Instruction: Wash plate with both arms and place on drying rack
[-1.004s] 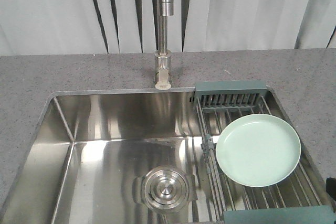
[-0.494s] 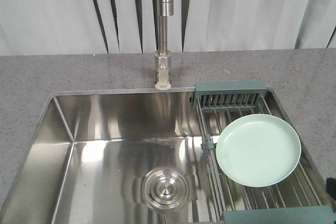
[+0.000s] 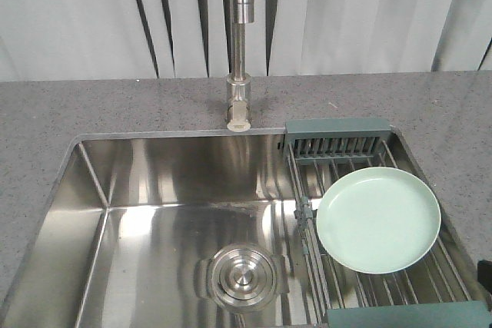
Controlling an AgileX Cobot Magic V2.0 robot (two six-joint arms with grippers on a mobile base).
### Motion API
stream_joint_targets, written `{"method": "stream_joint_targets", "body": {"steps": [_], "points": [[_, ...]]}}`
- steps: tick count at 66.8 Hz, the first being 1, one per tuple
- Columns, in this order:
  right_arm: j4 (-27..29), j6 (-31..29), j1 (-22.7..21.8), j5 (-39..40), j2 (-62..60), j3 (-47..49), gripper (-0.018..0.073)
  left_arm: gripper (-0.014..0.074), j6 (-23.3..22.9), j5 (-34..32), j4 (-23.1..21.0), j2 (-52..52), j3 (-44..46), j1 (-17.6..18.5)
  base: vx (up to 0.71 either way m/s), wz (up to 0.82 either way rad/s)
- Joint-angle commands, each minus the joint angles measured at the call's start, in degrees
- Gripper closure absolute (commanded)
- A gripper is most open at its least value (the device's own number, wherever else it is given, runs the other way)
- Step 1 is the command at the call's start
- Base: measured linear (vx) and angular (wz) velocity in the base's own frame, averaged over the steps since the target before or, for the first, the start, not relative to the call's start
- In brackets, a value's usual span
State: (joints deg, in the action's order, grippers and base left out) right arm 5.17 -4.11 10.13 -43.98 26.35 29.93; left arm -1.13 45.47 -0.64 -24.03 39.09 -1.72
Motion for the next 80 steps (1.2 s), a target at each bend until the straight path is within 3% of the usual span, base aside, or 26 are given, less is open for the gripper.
{"method": "stream_joint_targets", "body": {"steps": [1,16,30,47,53,68,80], "points": [[0.13,-0.23,-0.10,3.58,0.25,1.49,0.0279,0.0011,-0.28,-5.91,-0.35,-4.14,1.52,0.05,0.00,0.00],[0.13,-0.23,-0.10,3.58,0.25,1.49,0.0279,0.0055,0.18,-7.81,-1.85,-14.46,1.52,0.05,0.00,0.00],[0.13,-0.23,-0.10,3.58,0.25,1.49,0.0279,0.0277,4.56,-11.00,-6.89,-23.60,4.85,0.05,0.00,0.00],[0.13,-0.23,-0.10,3.50,0.25,1.49,0.0279,0.0561,6.27,-12.58,-6.96,-31.45,12.61,0.05,0.00,0.00],[0.13,-0.23,-0.10,3.50,0.25,1.49,0.0279,0.0606,7.86,-12.45,-7.45,-33.82,15.03,0.05,0.00,0.00],[0.13,-0.23,-0.10,3.50,0.25,1.49,0.0279,0.0604,18.20,-10.99,-15.89,-42.23,22.36,0.05,0.00,0.00],[0.13,-0.23,-0.10,3.55,0.25,1.49,0.0279,0.0604,31.44,-10.45,-28.02,-50.06,27.45,0.05,0.00,0.00]]}}
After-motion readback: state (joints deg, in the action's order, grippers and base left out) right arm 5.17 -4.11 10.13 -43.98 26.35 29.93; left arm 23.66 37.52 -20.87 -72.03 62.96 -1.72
